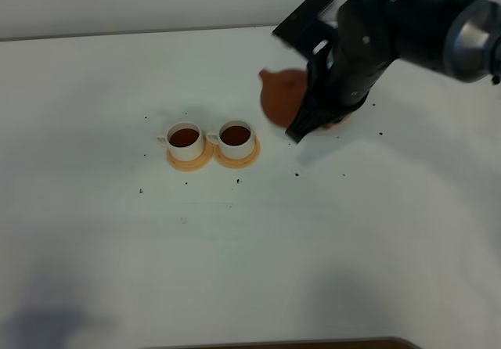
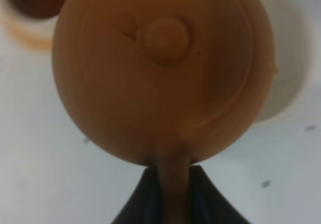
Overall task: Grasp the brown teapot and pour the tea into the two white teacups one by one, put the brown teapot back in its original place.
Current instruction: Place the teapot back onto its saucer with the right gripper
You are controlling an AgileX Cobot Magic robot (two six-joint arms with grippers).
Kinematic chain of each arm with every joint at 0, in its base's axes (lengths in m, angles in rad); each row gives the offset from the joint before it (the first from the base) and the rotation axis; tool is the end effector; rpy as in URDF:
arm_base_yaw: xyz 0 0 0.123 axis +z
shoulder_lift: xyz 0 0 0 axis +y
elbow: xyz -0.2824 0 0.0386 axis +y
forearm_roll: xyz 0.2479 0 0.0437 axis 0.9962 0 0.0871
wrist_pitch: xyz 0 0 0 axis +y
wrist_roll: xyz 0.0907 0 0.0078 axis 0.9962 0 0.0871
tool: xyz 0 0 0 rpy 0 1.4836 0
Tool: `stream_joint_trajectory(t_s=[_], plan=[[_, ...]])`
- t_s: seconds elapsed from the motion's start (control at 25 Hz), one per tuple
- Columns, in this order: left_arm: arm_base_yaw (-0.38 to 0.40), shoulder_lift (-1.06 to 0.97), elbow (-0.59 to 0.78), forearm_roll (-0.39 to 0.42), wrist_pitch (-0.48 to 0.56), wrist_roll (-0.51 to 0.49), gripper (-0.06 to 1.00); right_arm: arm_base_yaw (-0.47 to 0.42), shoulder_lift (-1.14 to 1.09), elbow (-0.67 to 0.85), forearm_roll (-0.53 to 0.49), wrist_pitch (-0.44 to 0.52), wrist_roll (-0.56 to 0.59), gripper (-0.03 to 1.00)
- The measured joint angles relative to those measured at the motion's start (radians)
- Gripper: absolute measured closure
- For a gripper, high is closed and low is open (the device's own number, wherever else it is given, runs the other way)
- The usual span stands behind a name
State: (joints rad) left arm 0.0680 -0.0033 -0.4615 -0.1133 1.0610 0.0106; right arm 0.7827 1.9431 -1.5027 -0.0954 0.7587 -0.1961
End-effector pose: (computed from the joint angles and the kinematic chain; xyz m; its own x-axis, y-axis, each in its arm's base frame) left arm -0.0007 -0.0091 0.2668 -0.4841 -0.0777 -0.8715 -0.0032 0.9962 -0.0870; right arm 0.3033 0.2933 0.2245 -0.4335 -0.8004 -0.4140 -0.8256 0.5369 -0.1734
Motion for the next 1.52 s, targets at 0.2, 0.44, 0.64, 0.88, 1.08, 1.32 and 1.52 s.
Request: stream_joint_trajectory(t_s=[0.2,0.44,0.64,0.88,1.08,1.32,1.52], plan=[[0.0,0.0,0.0,0.0,0.0,0.0,0.58,-0.072,0.034,0.0,0.002,-0.114,0.0,0.84],[0.0,0.0,0.0,0.0,0.0,0.002,0.58,-0.106,0.129,0.0,0.011,-0.155,0.0,0.84],[0.0,0.0,0.0,0.0,0.0,0.002,0.58,-0.112,0.18,0.0,0.018,-0.219,0.0,0.84],[0.0,0.0,0.0,0.0,0.0,0.002,0.58,-0.116,0.203,0.0,0.021,-0.232,0.014,0.84],[0.0,0.0,0.0,0.0,0.0,0.002,0.58,-0.13,0.21,0.0,0.028,-0.227,0.022,0.84],[0.0,0.0,0.0,0.0,0.0,0.002,0.58,-0.13,0.21,0.0,0.029,-0.218,0.033,0.84],[0.0,0.0,0.0,0.0,0.0,0.001,0.58,-0.13,0.21,-0.001,0.029,-0.208,0.039,0.81]])
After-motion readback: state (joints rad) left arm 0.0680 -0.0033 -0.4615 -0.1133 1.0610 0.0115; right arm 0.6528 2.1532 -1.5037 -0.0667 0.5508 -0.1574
